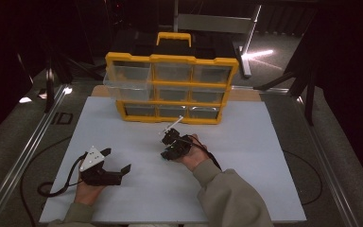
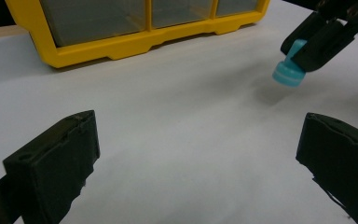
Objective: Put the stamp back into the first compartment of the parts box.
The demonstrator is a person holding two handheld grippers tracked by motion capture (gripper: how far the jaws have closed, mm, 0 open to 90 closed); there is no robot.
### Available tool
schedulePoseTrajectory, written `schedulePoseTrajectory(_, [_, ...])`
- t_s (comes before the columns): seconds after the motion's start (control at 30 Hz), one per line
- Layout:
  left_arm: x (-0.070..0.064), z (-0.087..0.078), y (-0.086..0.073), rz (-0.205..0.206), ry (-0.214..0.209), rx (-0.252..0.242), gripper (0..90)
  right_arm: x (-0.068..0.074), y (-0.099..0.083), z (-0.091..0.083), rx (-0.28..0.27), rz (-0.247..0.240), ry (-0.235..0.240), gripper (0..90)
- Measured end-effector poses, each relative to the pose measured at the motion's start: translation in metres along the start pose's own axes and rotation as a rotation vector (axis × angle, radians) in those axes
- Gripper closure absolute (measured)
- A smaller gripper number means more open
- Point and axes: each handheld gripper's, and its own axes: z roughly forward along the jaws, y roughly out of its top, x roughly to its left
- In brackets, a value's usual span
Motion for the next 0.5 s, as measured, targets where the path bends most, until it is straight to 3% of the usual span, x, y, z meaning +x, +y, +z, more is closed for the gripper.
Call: schedulePoseTrajectory(0.5, [0.000, 0.000, 0.000, -0.003, -0.006, 0.000, 0.1, -0.003, 0.012, -0.022, -0.017, -0.021, -0.035, 72.5])
